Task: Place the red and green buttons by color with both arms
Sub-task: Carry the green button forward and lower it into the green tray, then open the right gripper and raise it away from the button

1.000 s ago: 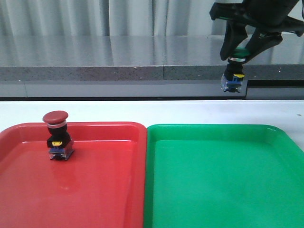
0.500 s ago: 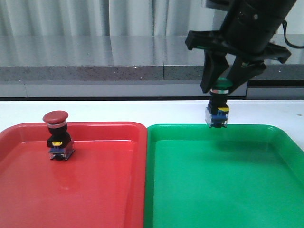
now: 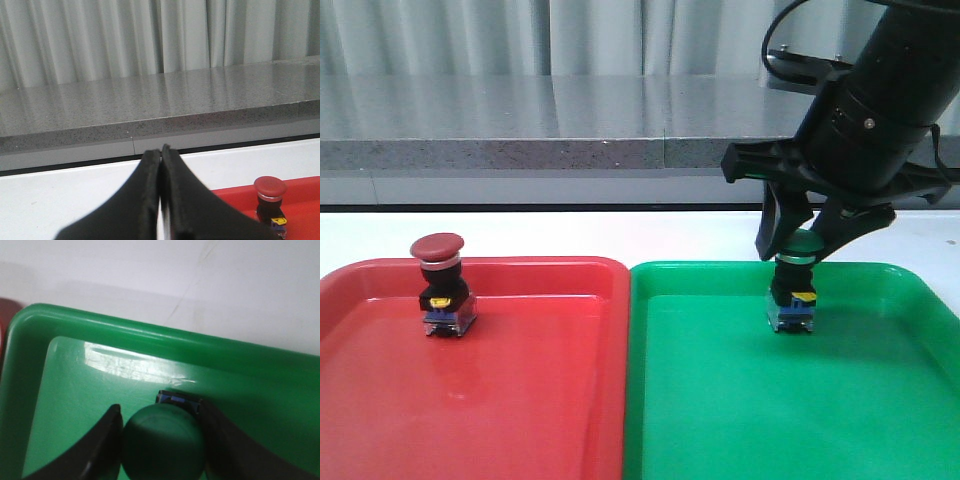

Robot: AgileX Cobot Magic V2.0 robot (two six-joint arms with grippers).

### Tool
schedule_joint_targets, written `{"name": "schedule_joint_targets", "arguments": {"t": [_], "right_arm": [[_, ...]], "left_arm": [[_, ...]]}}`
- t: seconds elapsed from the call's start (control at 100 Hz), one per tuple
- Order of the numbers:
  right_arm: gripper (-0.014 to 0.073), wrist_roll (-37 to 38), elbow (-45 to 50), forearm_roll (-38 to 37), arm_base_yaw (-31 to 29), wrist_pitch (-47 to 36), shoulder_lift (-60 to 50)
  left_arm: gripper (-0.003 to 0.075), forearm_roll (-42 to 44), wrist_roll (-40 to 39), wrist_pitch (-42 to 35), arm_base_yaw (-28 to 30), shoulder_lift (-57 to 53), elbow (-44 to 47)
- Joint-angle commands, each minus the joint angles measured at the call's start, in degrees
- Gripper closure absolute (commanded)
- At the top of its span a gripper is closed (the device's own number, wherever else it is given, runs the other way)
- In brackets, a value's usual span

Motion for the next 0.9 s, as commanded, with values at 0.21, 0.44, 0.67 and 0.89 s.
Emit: {"name": "schedule_joint_targets", "arguments": {"t": [0.21,0.44,0.67,0.89], "right_arm": [[0.0350,0.9,0.3,-0.2,0.0,-4.0,-2.3],[0.0120,1.4,0.2,-0.2,0.0,-4.3,-2.3],[-0.0004,1.4,0.0,-0.2,0.0,-5.3,-2.7],[0.0001,1.4,0.0,-0.3,0.0,-6.4,-5.6]], "left_arm": [[0.0739,-0.1,-0.7,-4.2,-0.3,-1.8,2.4],[0.0739,-0.1,-0.7,-4.2,-0.3,-1.8,2.4],[0.0739,-0.1,-0.7,-4.2,-0.3,-1.8,2.4],[0.0739,-0.1,-0.7,-4.2,-0.3,-1.8,2.4]]}}
